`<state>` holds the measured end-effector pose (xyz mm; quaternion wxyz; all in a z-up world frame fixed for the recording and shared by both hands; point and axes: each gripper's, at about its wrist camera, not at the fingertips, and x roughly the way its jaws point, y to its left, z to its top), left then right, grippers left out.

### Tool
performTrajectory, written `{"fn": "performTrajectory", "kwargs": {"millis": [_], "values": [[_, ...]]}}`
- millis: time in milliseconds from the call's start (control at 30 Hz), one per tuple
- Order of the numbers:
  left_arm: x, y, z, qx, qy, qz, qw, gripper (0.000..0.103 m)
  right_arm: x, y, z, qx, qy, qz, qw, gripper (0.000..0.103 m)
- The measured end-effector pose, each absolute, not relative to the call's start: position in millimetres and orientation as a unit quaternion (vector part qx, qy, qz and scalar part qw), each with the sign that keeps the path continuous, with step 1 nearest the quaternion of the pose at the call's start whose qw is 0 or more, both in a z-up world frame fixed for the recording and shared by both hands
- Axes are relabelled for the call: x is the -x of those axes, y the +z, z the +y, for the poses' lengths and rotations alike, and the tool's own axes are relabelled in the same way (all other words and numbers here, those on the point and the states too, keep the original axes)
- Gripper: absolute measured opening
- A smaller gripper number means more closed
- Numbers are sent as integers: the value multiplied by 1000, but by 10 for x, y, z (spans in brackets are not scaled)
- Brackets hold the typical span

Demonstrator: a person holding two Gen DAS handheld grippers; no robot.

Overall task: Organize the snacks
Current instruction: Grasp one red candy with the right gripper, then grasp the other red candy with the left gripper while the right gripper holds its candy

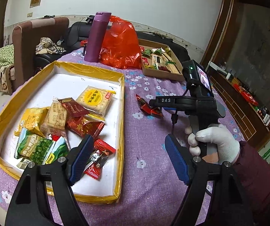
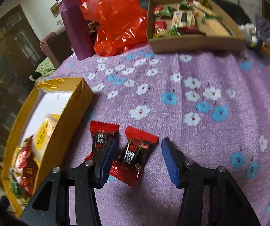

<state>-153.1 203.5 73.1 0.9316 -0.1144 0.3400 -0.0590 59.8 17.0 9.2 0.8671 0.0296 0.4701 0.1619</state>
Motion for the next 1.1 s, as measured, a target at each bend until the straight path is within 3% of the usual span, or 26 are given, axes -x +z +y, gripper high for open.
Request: {"fn": "performTrajectory", "kwargs": {"millis": [100,167,233,800,1100], "values": [[1510,718,2013,113,-58,345,930,78,-561,86,213,-7,144,464,874,44],[1511,718,1986,108,-56,347,930,78,-542,81,216,2,137,459,878,31],[1508,718,1952,102,-55,350,930,78,-516,78,178,7,137,455,880,26],[1416,685,1389,42,-90,384,918,78,-220,113,-564,-23,142,457,878,26],[1011,415,914,2,-117,431,895,78,-198,111,-912,-42,129,439,888,27]]}}
